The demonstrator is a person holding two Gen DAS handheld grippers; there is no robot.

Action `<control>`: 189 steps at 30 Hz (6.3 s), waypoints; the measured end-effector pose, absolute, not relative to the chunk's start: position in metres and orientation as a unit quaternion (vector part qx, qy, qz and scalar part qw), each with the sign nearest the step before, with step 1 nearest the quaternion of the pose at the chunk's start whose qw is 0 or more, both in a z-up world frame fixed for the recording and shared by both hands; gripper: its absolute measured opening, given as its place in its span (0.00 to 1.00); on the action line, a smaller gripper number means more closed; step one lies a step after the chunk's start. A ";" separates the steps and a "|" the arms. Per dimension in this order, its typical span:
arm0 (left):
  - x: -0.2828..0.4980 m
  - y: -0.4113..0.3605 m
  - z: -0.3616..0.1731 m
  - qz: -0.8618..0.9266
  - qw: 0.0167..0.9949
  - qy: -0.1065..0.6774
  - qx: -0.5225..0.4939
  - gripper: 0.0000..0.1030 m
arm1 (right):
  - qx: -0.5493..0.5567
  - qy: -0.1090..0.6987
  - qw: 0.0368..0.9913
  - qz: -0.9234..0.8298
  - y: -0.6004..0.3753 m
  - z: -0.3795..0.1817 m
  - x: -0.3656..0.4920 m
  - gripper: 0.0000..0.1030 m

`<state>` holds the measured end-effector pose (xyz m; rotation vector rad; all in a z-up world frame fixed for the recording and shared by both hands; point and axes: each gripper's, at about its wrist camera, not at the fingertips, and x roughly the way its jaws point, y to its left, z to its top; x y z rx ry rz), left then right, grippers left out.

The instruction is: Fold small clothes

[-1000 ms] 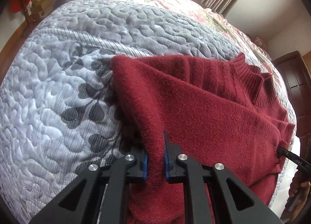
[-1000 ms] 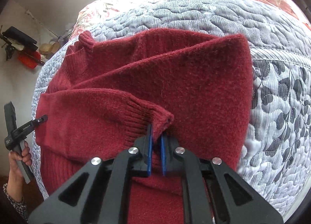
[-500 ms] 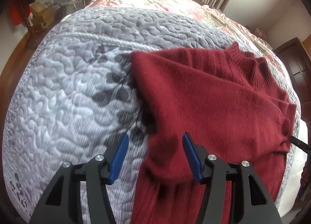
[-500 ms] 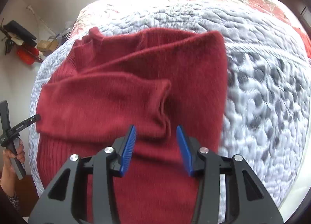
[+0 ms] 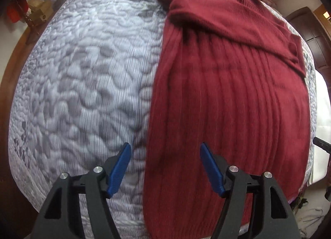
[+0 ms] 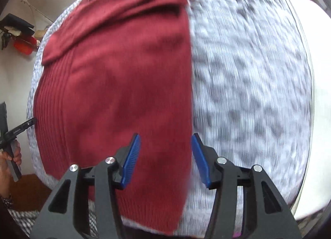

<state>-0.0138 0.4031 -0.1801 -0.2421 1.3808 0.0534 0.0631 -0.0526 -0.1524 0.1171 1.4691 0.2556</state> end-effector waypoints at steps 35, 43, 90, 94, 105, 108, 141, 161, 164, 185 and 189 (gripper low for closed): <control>-0.152 0.357 -0.227 -0.016 0.713 0.674 -0.192 0.11 | 0.117 0.701 0.680 0.182 -0.080 -0.178 -0.052 0.05; -0.145 0.377 -0.180 -0.037 0.749 0.619 -0.232 0.09 | 0.166 0.675 0.687 0.210 -0.095 -0.151 -0.041 0.05; 0.066 0.446 -0.127 0.040 0.816 0.551 -0.170 0.60 | 0.028 0.635 0.741 0.214 -0.072 -0.130 0.164 0.49; 0.081 0.422 -0.142 0.011 0.811 0.572 -0.127 0.61 | 0.004 0.646 0.732 0.216 -0.059 -0.147 0.171 0.52; 0.107 0.385 -0.166 -0.047 0.800 0.596 -0.050 0.57 | -0.029 0.655 0.717 0.237 -0.043 -0.171 0.188 0.36; 0.110 0.379 -0.170 -0.065 0.795 0.601 -0.042 0.42 | -0.044 0.654 0.713 0.249 -0.039 -0.169 0.187 0.20; 0.126 0.412 -0.098 -0.075 0.845 0.507 -0.151 0.06 | 0.082 0.571 0.767 0.282 -0.087 -0.088 0.199 0.07; 0.303 0.450 -0.133 0.026 0.862 0.481 -0.157 0.07 | 0.042 0.574 0.791 0.207 -0.029 -0.117 0.390 0.07; 0.311 0.447 -0.159 0.039 0.850 0.506 -0.141 0.07 | 0.050 0.593 0.782 0.186 -0.031 -0.146 0.395 0.08; 0.166 0.438 -0.159 0.043 0.807 0.574 -0.128 0.58 | 0.069 0.634 0.737 0.224 -0.081 -0.134 0.241 0.46; 0.131 0.420 -0.156 0.059 0.816 0.566 -0.104 0.58 | 0.062 0.653 0.720 0.226 -0.082 -0.152 0.206 0.46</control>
